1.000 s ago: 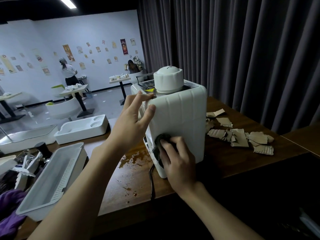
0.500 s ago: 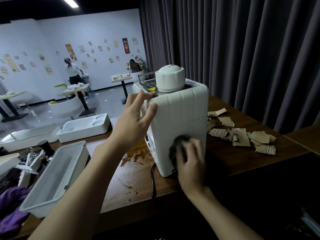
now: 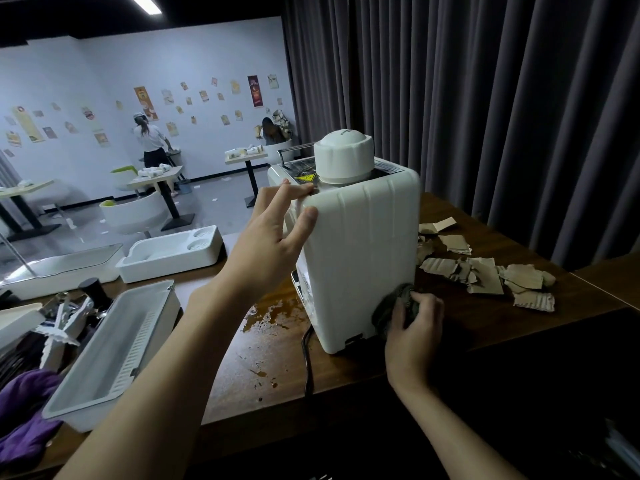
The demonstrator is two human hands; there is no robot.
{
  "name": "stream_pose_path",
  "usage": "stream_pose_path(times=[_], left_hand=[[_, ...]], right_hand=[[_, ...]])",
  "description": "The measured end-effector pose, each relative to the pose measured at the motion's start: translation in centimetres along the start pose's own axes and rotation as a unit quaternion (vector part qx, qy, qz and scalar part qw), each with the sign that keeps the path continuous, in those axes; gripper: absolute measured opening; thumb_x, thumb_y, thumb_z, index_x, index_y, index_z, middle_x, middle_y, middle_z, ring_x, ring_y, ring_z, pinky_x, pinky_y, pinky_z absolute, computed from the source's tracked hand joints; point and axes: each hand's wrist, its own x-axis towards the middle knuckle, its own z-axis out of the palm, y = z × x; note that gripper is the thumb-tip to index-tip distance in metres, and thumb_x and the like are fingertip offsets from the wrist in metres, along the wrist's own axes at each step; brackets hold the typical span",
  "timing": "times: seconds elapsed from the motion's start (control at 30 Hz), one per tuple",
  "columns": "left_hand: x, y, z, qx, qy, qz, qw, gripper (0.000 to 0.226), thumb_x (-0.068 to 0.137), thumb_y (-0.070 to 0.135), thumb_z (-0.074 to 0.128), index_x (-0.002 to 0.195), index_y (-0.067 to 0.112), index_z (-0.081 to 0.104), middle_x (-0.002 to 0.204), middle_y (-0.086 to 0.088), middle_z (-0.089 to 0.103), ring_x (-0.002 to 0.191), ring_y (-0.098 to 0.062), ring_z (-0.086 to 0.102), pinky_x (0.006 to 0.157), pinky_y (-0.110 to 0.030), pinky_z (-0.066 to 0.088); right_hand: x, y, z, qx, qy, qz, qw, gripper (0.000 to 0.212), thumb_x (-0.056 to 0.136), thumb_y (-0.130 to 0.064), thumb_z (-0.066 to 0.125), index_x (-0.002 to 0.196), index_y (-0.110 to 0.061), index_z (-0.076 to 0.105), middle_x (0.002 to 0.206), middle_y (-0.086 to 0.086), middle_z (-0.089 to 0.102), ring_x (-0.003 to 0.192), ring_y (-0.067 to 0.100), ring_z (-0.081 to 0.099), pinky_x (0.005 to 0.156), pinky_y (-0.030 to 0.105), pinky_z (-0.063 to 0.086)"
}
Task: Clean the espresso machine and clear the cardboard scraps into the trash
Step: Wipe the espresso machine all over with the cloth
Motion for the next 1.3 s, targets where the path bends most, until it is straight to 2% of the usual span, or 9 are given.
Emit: stream_pose_path(times=[0.27, 0.43, 0.57, 0.73, 0.83, 0.93, 1.03, 1.17, 1.3], left_hand=[[-0.1, -0.2, 0.0, -0.004, 0.005, 0.001, 1.0, 0.034, 0.1, 0.049, 0.041, 0.133, 0.04, 0.046, 0.131, 0.014, 0.036, 0.113, 0.001, 0.04, 0.087, -0.021, 0.036], [-0.1, -0.3, 0.0, -0.003, -0.002, 0.0, 1.0, 0.031, 0.099, 0.051, 0.04, 0.13, 0.047, 0.044, 0.142, 0.007, 0.036, 0.132, -0.01, 0.038, 0.095, -0.031, 0.035], [0.0, -0.2, 0.1, -0.004, 0.004, -0.003, 1.0, 0.034, 0.1, 0.05, 0.041, 0.132, 0.04, 0.045, 0.13, 0.014, 0.034, 0.117, -0.006, 0.042, 0.09, -0.028, 0.036], [0.1, -0.4, 0.3, -0.013, 0.006, 0.0, 1.0, 0.027, 0.1, 0.05, 0.041, 0.127, 0.046, 0.044, 0.126, 0.017, 0.034, 0.11, -0.002, 0.043, 0.078, -0.01, 0.034], [0.1, -0.5, 0.2, -0.018, 0.002, 0.004, 1.0, 0.022, 0.1, 0.05, 0.041, 0.122, 0.053, 0.041, 0.128, 0.018, 0.033, 0.127, -0.006, 0.041, 0.092, -0.021, 0.036], [0.0, -0.5, 0.1, -0.015, 0.0, 0.001, 1.0, 0.023, 0.1, 0.051, 0.041, 0.122, 0.055, 0.04, 0.131, 0.016, 0.034, 0.14, -0.015, 0.036, 0.097, -0.03, 0.034], [0.0, -0.6, 0.2, -0.007, 0.0, -0.002, 1.0, 0.03, 0.099, 0.053, 0.039, 0.129, 0.049, 0.043, 0.139, 0.007, 0.037, 0.137, -0.016, 0.039, 0.098, -0.033, 0.037], [0.0, -0.6, 0.3, -0.009, 0.004, -0.001, 1.0, 0.034, 0.098, 0.055, 0.038, 0.131, 0.046, 0.043, 0.134, 0.01, 0.036, 0.126, -0.011, 0.042, 0.095, -0.031, 0.039], [0.0, -0.6, 0.3, -0.005, 0.003, 0.0, 1.0, 0.04, 0.095, 0.058, 0.036, 0.132, 0.044, 0.043, 0.138, 0.007, 0.036, 0.13, -0.013, 0.041, 0.098, -0.033, 0.04]], right_hand=[[-5.8, -1.1, 1.2, -0.005, -0.126, -0.154, 0.98, 0.021, 0.087, -0.009, 0.067, 0.103, -0.012, 0.053, 0.109, 0.003, 0.051, 0.094, 0.003, 0.046, 0.077, 0.014, 0.043], [-2.1, 0.3, 0.1, -0.001, -0.084, -0.033, 0.996, 0.013, 0.094, -0.011, 0.057, 0.107, -0.01, 0.054, 0.117, 0.007, 0.051, 0.104, 0.019, 0.055, 0.077, 0.018, 0.041], [0.0, 0.4, -0.2, -0.03, -0.033, 0.046, 0.998, 0.016, 0.093, -0.009, 0.057, 0.107, -0.011, 0.049, 0.119, 0.012, 0.05, 0.104, 0.027, 0.057, 0.075, 0.029, 0.047], [-4.7, -1.1, 0.5, -0.032, -0.103, -0.095, 0.99, 0.017, 0.09, -0.006, 0.062, 0.102, -0.01, 0.051, 0.111, 0.01, 0.052, 0.093, 0.022, 0.058, 0.073, 0.023, 0.044], [-5.3, -0.8, 0.5, -0.029, -0.158, -0.147, 0.976, 0.029, 0.087, -0.007, 0.067, 0.103, -0.017, 0.044, 0.111, 0.006, 0.049, 0.093, 0.017, 0.056, 0.076, 0.021, 0.047], [-3.3, -0.7, -0.3, -0.005, -0.158, -0.068, 0.985, 0.03, 0.09, -0.007, 0.063, 0.116, -0.012, 0.049, 0.122, 0.007, 0.05, 0.11, 0.023, 0.056, 0.086, 0.024, 0.045], [0.1, -1.5, -1.4, 0.027, -0.1, 0.085, 0.991, 0.057, 0.091, -0.005, 0.06, 0.143, -0.014, 0.037, 0.145, 0.009, 0.04, 0.133, 0.024, 0.042, 0.1, 0.03, 0.041], [2.5, -1.8, -2.7, 0.029, -0.057, 0.112, 0.992, 0.041, 0.09, -0.004, 0.062, 0.129, -0.012, 0.051, 0.133, 0.012, 0.045, 0.118, 0.026, 0.053, 0.087, 0.027, 0.047], [2.6, -1.9, -2.9, 0.122, -0.017, 0.239, 0.963, 0.036, 0.089, -0.004, 0.062, 0.119, -0.017, 0.046, 0.123, 0.01, 0.054, 0.106, 0.024, 0.059, 0.073, 0.027, 0.051]])
